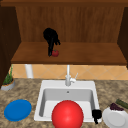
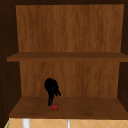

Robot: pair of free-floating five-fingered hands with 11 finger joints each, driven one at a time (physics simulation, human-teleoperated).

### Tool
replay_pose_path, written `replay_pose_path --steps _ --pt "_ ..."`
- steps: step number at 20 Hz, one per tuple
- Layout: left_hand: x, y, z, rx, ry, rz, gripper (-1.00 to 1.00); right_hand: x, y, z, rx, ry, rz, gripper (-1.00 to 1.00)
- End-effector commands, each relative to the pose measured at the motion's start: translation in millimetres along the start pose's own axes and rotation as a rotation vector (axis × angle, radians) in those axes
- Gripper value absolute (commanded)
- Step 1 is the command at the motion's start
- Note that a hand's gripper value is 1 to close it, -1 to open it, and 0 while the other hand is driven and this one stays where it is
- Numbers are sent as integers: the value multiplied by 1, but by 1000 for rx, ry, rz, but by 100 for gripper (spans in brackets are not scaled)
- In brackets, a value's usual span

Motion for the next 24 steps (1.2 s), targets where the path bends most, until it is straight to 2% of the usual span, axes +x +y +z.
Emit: replay_pose_path --steps 1,3,4,5,7,8,10,12,16,18,19,20,22,24 --pt "-32 -4 -8 -13 46 13 -100 0 0 0 0 0 0 0" --pt "-46 -13 -16 -23 61 -12 -100 0 0 0 0 0 0 0" --pt "-49 -21 -18 -21 57 -30 -100 0 0 0 0 0 0 0" --pt "-56 -24 -20 -23 56 -32 -100 0 0 0 0 0 0 0" --pt "-71 -29 -11 -17 29 -27 -100 0 0 0 0 0 0 0" --pt "-82 -28 -9 -9 23 -11 -100 0 0 0 0 0 0 0" --pt "-99 -19 4 2 15 19 -100 0 0 0 0 0 0 0" --pt "-104 -7 10 -1 16 17 -100 0 0 0 0 0 0 0" --pt "-89 -3 8 -10 18 -22 -100 0 0 0 0 0 0 0" --pt "-83 2 6 -25 37 -8 -100 0 0 0 0 0 0 0" --pt "-84 4 8 -22 36 -3 -100 0 0 0 0 0 0 0" --pt "-89 1 4 -24 40 3 -100 0 0 0 0 0 0 0" --pt "-111 7 2 5 35 29 -100 0 0 0 0 0 0 0" --pt "-135 13 12 19 0 32 -100 0 0 0 0 0 0 0"
